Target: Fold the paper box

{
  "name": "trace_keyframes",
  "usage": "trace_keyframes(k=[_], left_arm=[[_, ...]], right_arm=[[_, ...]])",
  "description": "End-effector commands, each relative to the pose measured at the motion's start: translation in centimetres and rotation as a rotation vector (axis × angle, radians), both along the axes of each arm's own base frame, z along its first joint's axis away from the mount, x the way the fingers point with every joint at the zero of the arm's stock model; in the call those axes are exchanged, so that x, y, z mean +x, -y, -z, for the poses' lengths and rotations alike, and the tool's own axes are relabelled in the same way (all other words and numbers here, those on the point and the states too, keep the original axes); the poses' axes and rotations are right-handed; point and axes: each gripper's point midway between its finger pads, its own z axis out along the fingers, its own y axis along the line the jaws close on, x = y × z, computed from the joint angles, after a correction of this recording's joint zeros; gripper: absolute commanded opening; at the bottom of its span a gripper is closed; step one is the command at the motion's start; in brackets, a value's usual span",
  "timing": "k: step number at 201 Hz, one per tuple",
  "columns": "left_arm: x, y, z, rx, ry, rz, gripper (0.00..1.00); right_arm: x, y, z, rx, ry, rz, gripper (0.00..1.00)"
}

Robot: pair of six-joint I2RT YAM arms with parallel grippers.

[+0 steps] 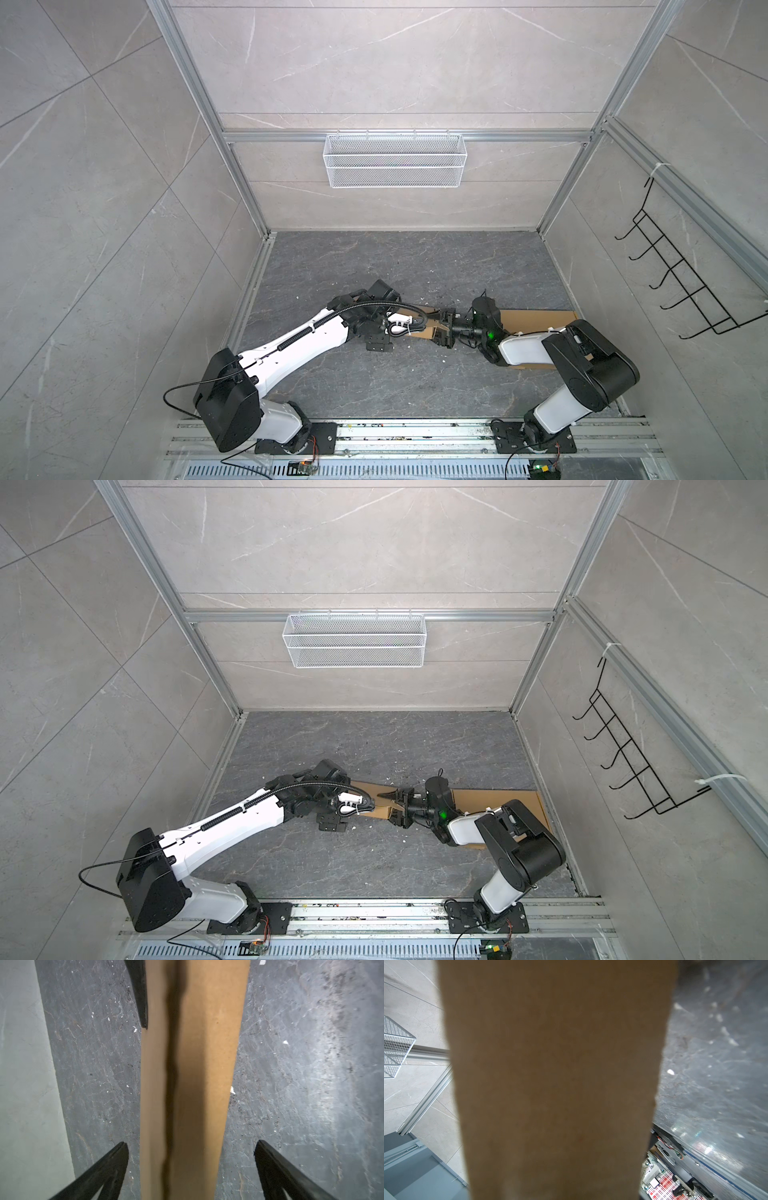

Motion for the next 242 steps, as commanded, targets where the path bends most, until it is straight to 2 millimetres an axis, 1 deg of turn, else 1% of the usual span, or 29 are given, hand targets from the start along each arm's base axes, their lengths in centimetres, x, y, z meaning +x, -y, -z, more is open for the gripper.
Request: trace_keyframes(k=[1, 26, 48, 108, 125, 145, 158, 176, 190, 216, 242], left_arm=[[2.4, 1.2, -1.0, -0.038, 0.140, 0.021, 0.97], [3.0, 1.2, -0.8, -0.042, 0.182, 0.029, 0.96], [3.3, 1.2, -1.0, -0.052, 0.204, 0.035, 0.92], [2.9, 1.4, -1.6, -0.070, 0.179, 0.056, 0.83], [2.7, 1.3, -1.5, -0.071, 0.166, 0.058, 0.79], [2.6, 1.2, -1.4, -0.070, 0.153, 0.057, 0.77], [2.5, 1.1, -1.3, -0.064, 0.149, 0.057, 0.75], [2.6, 0.8, -1.2, -0.056, 0.145, 0.054, 0.68], [2.8, 0.6, -1.2, -0.047, 0.138, 0.049, 0.66], [2.9, 0.4, -1.7, -0.035, 0.114, 0.032, 0.62], [2.9, 0.4, -2.2, -0.040, 0.094, 0.018, 0.56]], right_arm=[[0.2, -0.2, -1.1, 0.066, -0.141, 0.020, 0.47], [0.0, -0.2, -1.1, 0.065, -0.140, 0.013, 0.47], [-0.1, -0.2, -1.2, 0.067, -0.139, 0.008, 0.49], [-0.2, -0.2, -1.1, 0.064, -0.141, 0.007, 0.60], [0.0, -0.2, -1.2, 0.066, -0.142, 0.014, 0.63], [0.2, 0.1, -1.3, 0.070, -0.140, 0.027, 0.66], [0.5, 0.3, -1.6, 0.073, -0.135, 0.036, 0.67], [0.7, 0.7, -1.9, 0.069, -0.123, 0.036, 0.70], [0.7, 1.1, -2.1, 0.049, -0.113, 0.024, 0.72], [0.9, 2.5, -2.0, -0.004, -0.097, 0.036, 0.76], [1.6, 3.1, -2.3, -0.023, -0.071, 0.034, 0.78]])
